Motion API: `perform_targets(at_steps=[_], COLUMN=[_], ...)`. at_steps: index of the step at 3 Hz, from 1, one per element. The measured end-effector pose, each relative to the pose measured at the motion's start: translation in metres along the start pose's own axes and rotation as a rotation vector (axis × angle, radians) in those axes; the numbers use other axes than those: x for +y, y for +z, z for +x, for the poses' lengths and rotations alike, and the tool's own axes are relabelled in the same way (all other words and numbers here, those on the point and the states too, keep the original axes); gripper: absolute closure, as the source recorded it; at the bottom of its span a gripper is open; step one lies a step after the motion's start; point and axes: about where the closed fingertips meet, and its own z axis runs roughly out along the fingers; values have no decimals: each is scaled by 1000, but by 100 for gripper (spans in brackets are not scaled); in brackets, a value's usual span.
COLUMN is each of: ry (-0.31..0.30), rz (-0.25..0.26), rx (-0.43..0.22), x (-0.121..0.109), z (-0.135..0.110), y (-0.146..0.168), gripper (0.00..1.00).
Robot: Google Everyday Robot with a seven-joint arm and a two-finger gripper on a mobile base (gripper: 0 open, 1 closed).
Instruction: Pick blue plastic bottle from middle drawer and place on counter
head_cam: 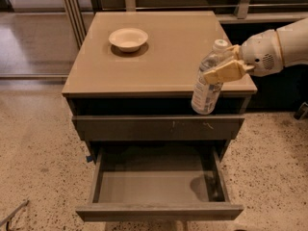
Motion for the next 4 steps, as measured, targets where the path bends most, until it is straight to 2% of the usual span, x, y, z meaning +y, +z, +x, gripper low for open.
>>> perform_targets(at_steps=[1, 2, 3, 4], ry=[14, 67, 94, 92], rz=[4, 22, 58, 82], rx=[10, 18, 17, 5], x=[-2, -21, -62, -86], z=[-1, -13, -19, -20], y=[0, -4, -6, -6], gripper=[100, 100, 100, 100])
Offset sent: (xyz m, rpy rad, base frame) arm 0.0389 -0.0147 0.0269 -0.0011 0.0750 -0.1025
